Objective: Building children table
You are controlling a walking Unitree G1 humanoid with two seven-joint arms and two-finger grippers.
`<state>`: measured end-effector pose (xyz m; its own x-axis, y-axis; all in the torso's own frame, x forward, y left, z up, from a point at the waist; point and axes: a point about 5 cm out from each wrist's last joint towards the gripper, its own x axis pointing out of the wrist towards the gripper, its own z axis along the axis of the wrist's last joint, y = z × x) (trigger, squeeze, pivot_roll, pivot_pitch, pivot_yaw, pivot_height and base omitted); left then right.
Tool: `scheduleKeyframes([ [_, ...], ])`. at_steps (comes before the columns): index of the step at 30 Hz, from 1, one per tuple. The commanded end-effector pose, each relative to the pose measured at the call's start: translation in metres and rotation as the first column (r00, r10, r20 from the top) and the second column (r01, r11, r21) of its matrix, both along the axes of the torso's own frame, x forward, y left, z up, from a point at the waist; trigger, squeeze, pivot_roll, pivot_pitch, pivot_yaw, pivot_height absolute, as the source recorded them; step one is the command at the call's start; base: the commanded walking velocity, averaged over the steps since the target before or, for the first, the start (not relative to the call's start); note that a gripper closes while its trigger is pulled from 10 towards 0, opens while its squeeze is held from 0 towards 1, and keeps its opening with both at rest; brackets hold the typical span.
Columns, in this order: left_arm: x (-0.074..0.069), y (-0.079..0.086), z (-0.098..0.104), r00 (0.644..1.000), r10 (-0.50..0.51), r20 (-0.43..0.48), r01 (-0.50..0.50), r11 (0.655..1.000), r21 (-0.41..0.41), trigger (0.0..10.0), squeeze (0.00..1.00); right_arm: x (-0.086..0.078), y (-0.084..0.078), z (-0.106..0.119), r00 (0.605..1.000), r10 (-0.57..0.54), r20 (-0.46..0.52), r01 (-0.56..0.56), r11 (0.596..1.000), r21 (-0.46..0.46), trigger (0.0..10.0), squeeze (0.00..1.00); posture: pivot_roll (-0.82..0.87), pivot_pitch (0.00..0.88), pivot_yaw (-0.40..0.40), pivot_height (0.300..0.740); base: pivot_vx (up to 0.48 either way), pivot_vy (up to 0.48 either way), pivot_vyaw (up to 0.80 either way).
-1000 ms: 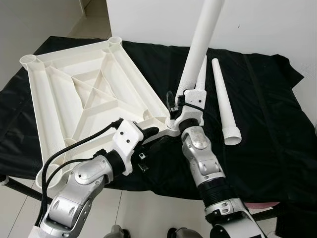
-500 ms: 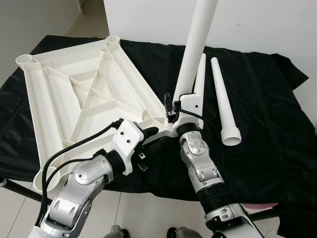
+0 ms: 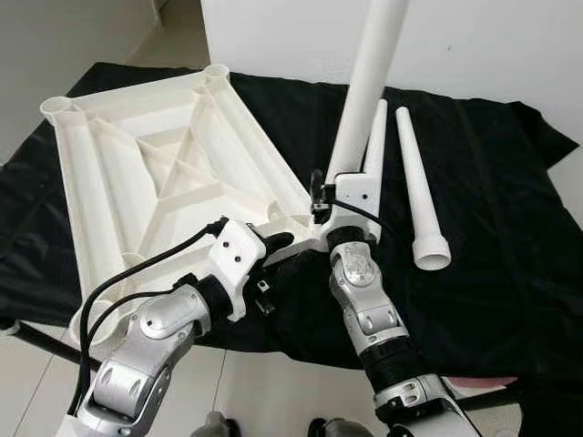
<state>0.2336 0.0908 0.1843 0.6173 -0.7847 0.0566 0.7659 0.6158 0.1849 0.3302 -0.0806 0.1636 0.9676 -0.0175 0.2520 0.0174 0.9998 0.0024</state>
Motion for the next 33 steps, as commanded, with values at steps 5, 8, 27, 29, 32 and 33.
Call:
scheduleKeyframes([
  [5,0.000,0.000,-0.004,1.000,0.020,-0.007,-0.020,1.000,0.003,10.0,0.00,-0.004,-0.045,-0.055,0.947,-0.222,-0.233,0.217,0.975,-0.050,10.0,0.00,-0.01,0.129,0.009,0.740,0.000,0.000,0.00],
  [8,0.000,0.000,-0.004,1.000,0.018,-0.008,-0.018,1.000,0.003,10.0,0.00,-0.004,-0.048,-0.055,0.940,-0.251,-0.233,0.244,0.968,-0.057,10.0,0.00,-0.01,0.126,0.009,0.740,0.000,0.000,0.00],
  [27,0.001,-0.003,-0.005,1.000,0.005,-0.006,-0.005,1.000,0.001,10.0,0.00,-0.001,-0.054,-0.047,0.967,-0.192,-0.168,0.191,0.981,-0.023,10.0,1.00,-0.02,0.111,0.006,0.740,0.000,0.000,0.00],
  [29,0.001,-0.003,-0.006,1.000,0.005,-0.006,-0.005,1.000,0.001,10.0,0.00,0.000,-0.056,-0.045,0.970,-0.189,-0.154,0.187,0.982,-0.031,10.0,1.00,-0.02,0.111,0.006,0.740,0.000,0.000,0.00],
  [32,0.000,-0.004,-0.006,1.000,0.003,-0.006,-0.003,1.000,0.000,10.0,0.00,0.002,-0.058,-0.043,0.973,-0.174,-0.149,0.170,0.985,-0.038,10.0,1.00,-0.02,0.111,0.006,0.740,0.000,0.000,0.00],
  [33,0.001,-0.004,-0.006,1.000,0.003,-0.006,-0.003,1.000,-0.001,10.0,0.00,0.004,-0.058,-0.040,0.979,-0.153,-0.138,0.147,0.988,-0.053,10.0,0.03,-0.02,0.114,0.008,0.740,0.000,0.000,0.00],
])
